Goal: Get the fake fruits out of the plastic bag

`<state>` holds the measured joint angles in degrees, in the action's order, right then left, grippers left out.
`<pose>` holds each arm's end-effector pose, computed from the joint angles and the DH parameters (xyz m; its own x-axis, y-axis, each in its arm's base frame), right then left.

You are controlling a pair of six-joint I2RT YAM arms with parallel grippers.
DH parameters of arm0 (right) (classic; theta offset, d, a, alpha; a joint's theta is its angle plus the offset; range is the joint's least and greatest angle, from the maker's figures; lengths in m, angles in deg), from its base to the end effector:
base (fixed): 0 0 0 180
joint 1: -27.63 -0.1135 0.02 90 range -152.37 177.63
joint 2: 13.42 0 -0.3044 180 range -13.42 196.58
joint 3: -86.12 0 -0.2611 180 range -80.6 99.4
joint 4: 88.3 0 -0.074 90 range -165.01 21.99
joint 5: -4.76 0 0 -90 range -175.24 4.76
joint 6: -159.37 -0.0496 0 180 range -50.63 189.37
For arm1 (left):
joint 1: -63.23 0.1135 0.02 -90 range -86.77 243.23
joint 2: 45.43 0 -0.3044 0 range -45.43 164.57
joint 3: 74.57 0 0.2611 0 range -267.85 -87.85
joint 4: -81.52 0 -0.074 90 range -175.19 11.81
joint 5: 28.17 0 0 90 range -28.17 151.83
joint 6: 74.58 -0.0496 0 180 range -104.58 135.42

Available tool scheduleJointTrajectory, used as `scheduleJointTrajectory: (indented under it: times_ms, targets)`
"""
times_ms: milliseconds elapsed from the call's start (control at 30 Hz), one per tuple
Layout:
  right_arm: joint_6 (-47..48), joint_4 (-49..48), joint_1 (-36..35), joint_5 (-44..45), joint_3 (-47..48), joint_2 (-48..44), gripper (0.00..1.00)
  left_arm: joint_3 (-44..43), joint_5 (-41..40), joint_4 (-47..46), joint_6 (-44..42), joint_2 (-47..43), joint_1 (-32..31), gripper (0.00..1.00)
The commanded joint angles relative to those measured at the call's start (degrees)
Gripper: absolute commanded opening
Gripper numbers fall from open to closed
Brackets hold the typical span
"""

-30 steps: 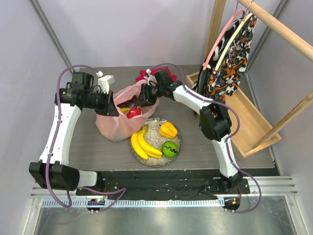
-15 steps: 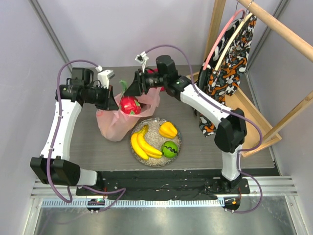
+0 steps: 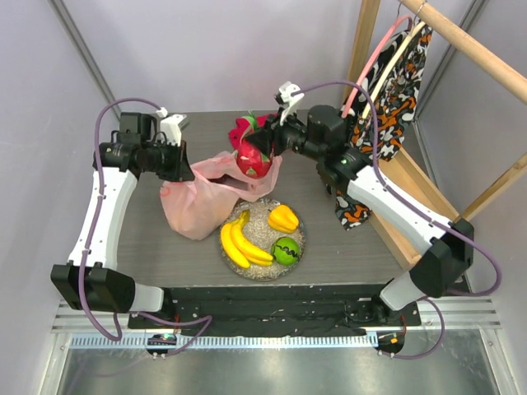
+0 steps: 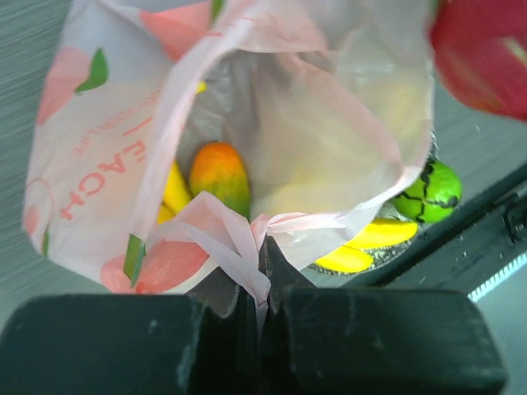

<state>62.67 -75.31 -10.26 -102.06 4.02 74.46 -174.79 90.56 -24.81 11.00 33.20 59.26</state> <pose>0.2967 0.2491 0.4568 -0.1358 0.0358 -0.9901 -0.8056 0.5777 0.1314 0.2727 -0.0428 0.4153 -0.7572 0.1203 -0.6420 0.4150 0.8476 -0.3307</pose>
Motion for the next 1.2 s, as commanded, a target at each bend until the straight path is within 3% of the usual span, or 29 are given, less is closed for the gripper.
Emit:
scheduleJointTrajectory:
  times_ms: [0,167,300,733,1167]
  targets:
    - [4.75,-9.64,-4.03,-1.71,-6.72,-9.71,0.01,-4.2,-7.98,-4.12,3.89,3.27,1.41,0.0]
    - [12.75,-6.3,-9.38,-4.54,-15.43,-15.01,0.01,-9.47,-7.99,-5.01,6.8,8.29,3.44,0.0]
    - [16.8,-9.45,-10.54,-3.4,-22.21,-16.07,0.01,-11.5,-8.08,-4.57,6.45,7.95,3.7,0.0]
    - [24.54,-18.68,-11.24,0.03,-23.97,-4.74,0.01,-5.26,-4.92,-4.48,7.24,1.7,7.22,0.0]
    - [29.29,-17.2,-11.33,0.82,-23.45,3.79,0.01,-1.31,-1.66,-3.87,7.24,-1.64,9.06,0.0]
